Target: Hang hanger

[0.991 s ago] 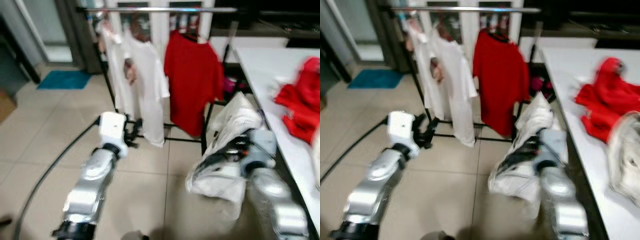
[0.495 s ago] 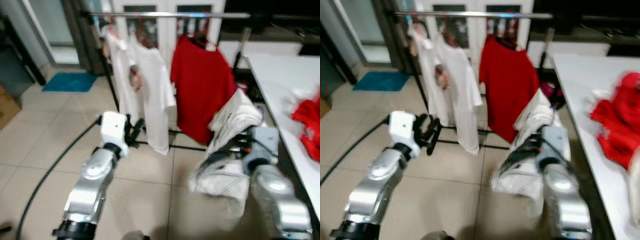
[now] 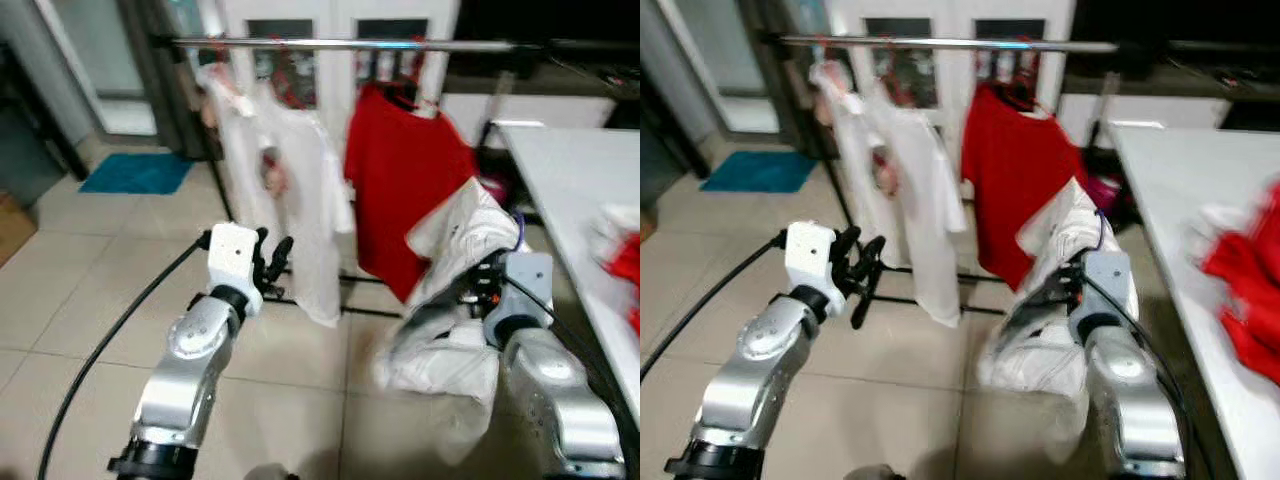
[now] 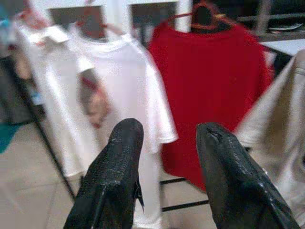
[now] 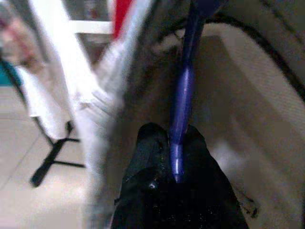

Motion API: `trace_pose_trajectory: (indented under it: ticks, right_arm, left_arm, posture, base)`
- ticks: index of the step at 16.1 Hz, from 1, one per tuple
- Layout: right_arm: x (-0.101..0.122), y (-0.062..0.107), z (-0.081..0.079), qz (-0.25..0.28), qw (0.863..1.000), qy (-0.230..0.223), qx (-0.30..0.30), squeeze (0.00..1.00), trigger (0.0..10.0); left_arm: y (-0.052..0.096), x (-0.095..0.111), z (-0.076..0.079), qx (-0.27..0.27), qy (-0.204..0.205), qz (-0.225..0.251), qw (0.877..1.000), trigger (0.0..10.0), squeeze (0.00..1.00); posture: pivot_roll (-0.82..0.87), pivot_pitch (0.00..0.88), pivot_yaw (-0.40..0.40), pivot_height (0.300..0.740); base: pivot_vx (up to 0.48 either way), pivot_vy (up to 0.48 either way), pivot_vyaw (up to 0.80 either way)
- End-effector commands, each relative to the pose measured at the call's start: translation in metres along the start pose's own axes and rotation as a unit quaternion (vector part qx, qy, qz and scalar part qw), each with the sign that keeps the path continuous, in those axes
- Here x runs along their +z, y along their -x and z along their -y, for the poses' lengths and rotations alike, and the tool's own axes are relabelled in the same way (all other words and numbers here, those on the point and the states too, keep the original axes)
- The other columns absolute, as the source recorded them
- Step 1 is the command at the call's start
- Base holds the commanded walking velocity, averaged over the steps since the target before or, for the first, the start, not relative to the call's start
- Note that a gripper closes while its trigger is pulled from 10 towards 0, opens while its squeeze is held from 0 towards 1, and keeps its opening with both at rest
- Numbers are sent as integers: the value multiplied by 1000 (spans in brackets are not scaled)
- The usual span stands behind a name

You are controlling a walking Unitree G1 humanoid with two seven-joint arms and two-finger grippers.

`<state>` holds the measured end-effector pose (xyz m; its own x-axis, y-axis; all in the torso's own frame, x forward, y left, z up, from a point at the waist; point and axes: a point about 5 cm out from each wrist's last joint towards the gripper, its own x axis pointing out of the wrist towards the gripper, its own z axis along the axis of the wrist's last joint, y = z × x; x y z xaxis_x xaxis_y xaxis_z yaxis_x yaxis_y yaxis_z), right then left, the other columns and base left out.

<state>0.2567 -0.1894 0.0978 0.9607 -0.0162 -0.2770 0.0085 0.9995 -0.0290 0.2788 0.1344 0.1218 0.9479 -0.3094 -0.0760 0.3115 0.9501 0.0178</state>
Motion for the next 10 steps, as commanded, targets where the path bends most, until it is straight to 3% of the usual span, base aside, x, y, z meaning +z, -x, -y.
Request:
trace_pose_trajectory:
  ticks: [1,3,6,10]
  right_arm:
    - [18,0,-1,46,999,5,7,0,10000]
    - [17,-1,1,36,999,8,-2,0,10000]
    - [16,-2,2,33,999,-6,-5,0,10000]
    - [17,-1,6,38,999,14,-21,0,10000]
  left_arm:
    - [-1,4,-1,2,-1,6,1000,10000,0]
    - [-2,4,0,-1,-1,6,1000,10000,0]
    - [-2,3,0,-3,-2,5,1000,10000,0]
    - [-2,3,0,-3,-2,4,1000,10000,0]
  posture:
    - [63,28,42,740]
    - [63,28,41,740]
    - [62,33,41,740]
    - [64,34,39,740]
  base:
    - [379,0,0]
    - [379,0,0]
    - [375,0,-800]
    - [380,0,0]
